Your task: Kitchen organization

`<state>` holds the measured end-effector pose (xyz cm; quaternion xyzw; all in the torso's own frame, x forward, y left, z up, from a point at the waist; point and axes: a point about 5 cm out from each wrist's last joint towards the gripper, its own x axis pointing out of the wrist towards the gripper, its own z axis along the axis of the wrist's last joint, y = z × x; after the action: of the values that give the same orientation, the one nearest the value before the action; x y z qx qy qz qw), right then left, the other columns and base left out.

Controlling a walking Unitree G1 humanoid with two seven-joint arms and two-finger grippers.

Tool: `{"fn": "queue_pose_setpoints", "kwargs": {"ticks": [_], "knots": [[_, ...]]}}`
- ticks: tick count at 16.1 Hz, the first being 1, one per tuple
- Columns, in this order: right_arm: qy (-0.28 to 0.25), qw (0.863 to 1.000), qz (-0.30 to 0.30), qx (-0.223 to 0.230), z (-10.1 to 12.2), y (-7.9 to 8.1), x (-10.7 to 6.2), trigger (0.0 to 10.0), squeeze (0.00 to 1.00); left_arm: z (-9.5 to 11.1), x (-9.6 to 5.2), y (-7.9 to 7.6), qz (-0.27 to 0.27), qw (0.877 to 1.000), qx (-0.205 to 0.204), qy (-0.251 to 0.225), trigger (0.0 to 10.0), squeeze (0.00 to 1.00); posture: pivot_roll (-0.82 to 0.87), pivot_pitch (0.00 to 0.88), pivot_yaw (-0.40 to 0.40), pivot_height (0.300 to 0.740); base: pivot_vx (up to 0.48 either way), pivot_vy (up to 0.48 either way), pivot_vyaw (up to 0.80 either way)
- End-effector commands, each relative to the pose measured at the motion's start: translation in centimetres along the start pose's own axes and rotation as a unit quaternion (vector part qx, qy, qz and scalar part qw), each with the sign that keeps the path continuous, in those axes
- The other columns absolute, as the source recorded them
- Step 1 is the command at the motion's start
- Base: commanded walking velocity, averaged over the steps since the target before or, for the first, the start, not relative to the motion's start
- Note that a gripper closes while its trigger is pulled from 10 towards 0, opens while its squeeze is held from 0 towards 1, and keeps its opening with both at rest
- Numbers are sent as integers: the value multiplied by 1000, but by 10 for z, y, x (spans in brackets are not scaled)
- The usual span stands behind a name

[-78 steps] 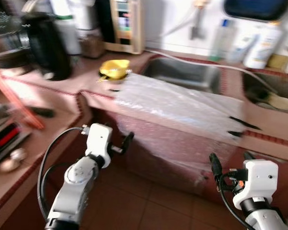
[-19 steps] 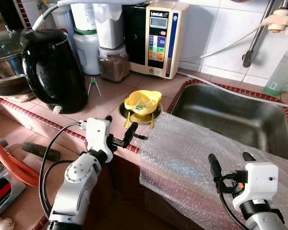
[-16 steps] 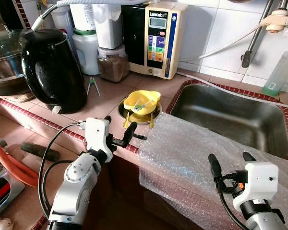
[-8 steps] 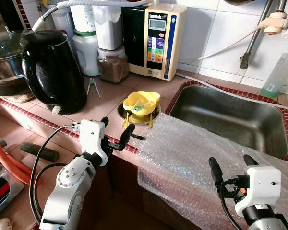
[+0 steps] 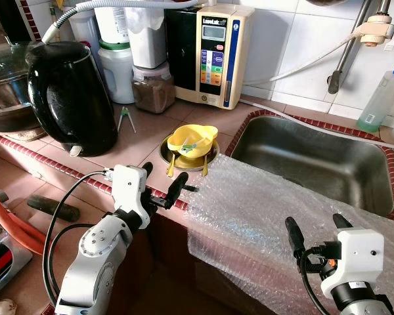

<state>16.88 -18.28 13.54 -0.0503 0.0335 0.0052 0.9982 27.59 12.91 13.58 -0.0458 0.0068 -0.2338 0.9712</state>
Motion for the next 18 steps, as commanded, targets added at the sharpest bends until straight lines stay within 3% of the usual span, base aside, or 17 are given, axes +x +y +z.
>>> {"fn": "queue_pose_setpoints", "kwargs": {"ticks": [1,3,8,15,18], "knots": [[-7,1000,-2,-3,3,0,-1,10000,0,2,2,-2,-11,1000,2,3,10000,0,-51,0,34,740,244,0,0],[-4,1000,-2,-2,3,0,-2,10000,0,-4,0,-2,-5,1000,7,19,10000,0,-51,0,34,740,0,0,0],[1,1000,0,3,-1,1,0,10000,0,-14,1,2,9,999,19,50,10000,0,-47,0,34,740,0,0,-800],[0,1000,-2,3,-1,1,1,10000,0,-16,3,0,6,999,19,50,10000,0,-53,0,37,740,0,0,-800],[0,1000,-2,1,-1,0,0,10000,0,-12,3,6,30,999,27,37,10000,0,-52,0,36,740,0,0,-800]]}}
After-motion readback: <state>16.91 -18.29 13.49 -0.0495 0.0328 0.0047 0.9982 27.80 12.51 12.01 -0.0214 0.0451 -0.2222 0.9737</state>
